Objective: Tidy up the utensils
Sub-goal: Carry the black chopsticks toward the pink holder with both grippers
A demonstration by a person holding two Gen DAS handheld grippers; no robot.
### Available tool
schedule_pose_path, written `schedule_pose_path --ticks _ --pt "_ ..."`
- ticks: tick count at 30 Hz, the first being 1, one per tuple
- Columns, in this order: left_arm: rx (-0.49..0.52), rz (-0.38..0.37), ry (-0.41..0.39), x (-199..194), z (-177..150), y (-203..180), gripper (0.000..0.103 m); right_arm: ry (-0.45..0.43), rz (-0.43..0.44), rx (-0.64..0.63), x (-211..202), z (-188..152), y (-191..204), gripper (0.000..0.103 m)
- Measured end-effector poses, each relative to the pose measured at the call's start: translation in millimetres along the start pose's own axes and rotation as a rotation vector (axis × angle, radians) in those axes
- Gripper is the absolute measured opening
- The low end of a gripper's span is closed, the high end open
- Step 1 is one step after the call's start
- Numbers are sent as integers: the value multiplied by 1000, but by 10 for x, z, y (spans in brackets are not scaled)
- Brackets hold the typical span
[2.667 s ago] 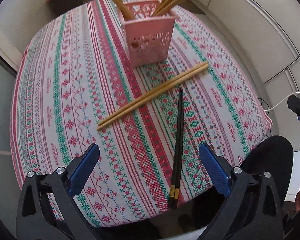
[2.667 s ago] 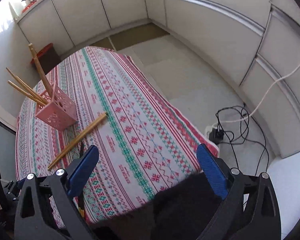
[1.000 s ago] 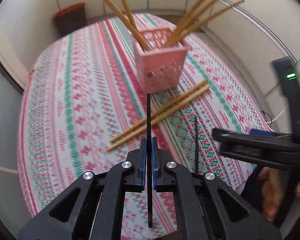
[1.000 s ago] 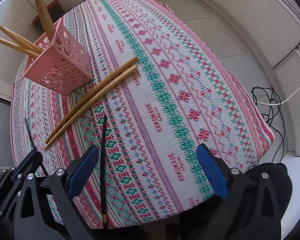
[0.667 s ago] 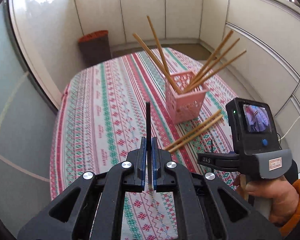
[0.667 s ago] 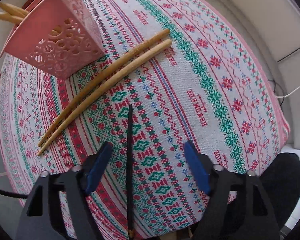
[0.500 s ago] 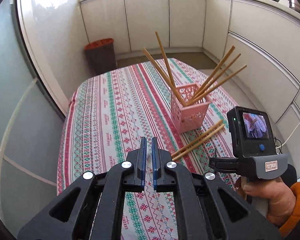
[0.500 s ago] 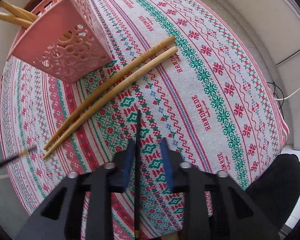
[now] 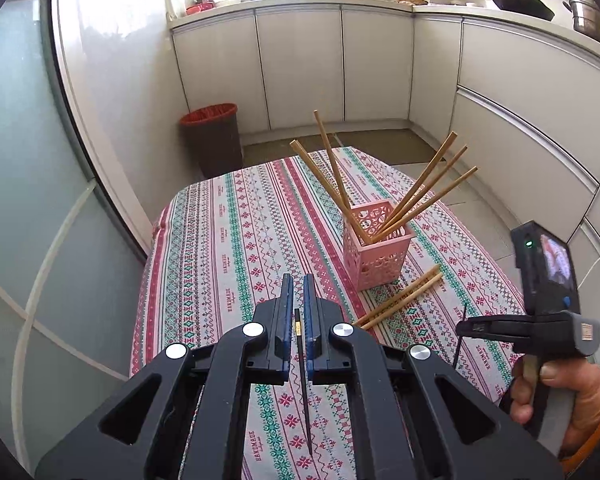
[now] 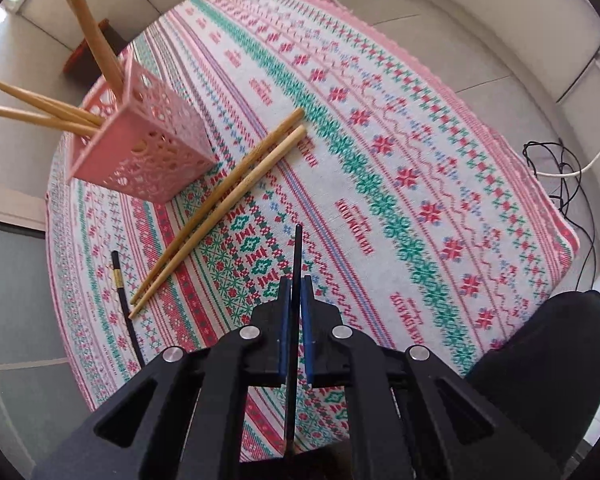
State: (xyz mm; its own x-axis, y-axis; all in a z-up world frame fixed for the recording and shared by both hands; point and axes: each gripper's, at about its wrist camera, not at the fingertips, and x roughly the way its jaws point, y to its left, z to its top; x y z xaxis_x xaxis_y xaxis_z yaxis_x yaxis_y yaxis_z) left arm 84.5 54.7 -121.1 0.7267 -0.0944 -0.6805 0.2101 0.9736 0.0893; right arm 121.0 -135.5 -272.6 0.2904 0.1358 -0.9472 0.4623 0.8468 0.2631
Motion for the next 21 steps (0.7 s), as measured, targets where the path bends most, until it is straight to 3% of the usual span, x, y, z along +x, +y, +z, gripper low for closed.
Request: schedule_pose_path --ticks 3,5,10,15,21 --pt "-9 -14 21 27 -6 8 5 -47 17 -10 -226 -56 -70 5" --pt "-43 -64 87 165 -17 73 6 -67 40 -18 -344 -70 -88 5" --pt "-194 -211 439 956 -161 304 10 -130 89 -41 -614 -120 -100 5" --pt "-255 -154 580 1587 -289 375 20 -172 128 -57 -791 -147 -114 5" --pt "-271 -82 646 2081 -317 345 26 -88 89 -27 -493 -3 -228 8"
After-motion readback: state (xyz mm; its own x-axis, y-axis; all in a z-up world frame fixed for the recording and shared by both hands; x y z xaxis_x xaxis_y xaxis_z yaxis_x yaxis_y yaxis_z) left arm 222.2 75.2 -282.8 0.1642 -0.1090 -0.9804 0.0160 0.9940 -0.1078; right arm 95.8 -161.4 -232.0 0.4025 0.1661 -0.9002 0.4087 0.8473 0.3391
